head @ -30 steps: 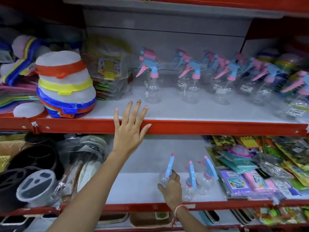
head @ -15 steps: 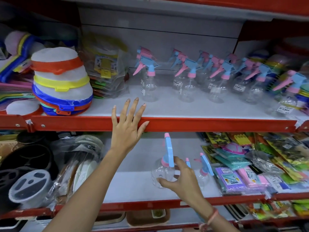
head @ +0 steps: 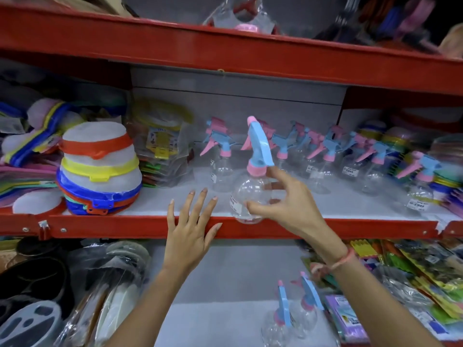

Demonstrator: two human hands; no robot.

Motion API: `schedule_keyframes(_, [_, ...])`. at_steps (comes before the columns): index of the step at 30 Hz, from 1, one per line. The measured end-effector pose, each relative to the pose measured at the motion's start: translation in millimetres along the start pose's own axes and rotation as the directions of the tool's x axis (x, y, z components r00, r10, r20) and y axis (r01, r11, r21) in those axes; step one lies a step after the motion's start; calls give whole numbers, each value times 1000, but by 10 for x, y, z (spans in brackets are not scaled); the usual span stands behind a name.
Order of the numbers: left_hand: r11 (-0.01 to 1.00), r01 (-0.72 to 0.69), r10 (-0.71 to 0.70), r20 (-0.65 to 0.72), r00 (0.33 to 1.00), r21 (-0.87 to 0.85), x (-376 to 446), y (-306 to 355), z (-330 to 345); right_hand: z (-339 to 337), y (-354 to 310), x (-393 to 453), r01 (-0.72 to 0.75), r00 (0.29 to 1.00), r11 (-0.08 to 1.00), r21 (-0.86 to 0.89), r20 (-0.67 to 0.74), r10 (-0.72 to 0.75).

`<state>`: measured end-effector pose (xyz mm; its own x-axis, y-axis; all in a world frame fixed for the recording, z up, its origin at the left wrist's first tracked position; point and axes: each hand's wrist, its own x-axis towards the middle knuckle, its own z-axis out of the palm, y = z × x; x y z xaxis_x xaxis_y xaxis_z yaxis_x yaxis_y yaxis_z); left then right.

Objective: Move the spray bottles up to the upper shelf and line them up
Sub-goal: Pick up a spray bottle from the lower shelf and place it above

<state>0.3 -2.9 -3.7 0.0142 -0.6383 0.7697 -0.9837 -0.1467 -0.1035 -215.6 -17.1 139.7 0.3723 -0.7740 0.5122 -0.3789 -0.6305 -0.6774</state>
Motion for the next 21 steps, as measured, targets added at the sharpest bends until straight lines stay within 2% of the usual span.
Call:
schedule_keyframes(10, [1000, 1, 0, -39, 999, 15, -6, 3, 27, 399, 364, 586, -102, 990, 990, -96, 88, 110])
schedule_keyframes(17, [1000, -3, 5, -59, 998, 23, -9, -5, 51, 565, 569, 545, -150, 980, 988, -45, 125, 155])
schedule_keyframes(19, [1000, -6, 7, -56, 998, 28, -11, -4, 52, 659, 547, 518, -160, 986, 987, -29, 48, 161])
schedule_keyframes(21, [1000, -7, 8, -61, 998, 28, -12, -6, 53, 786, 521, 507, -189, 975, 982, -23, -125, 185])
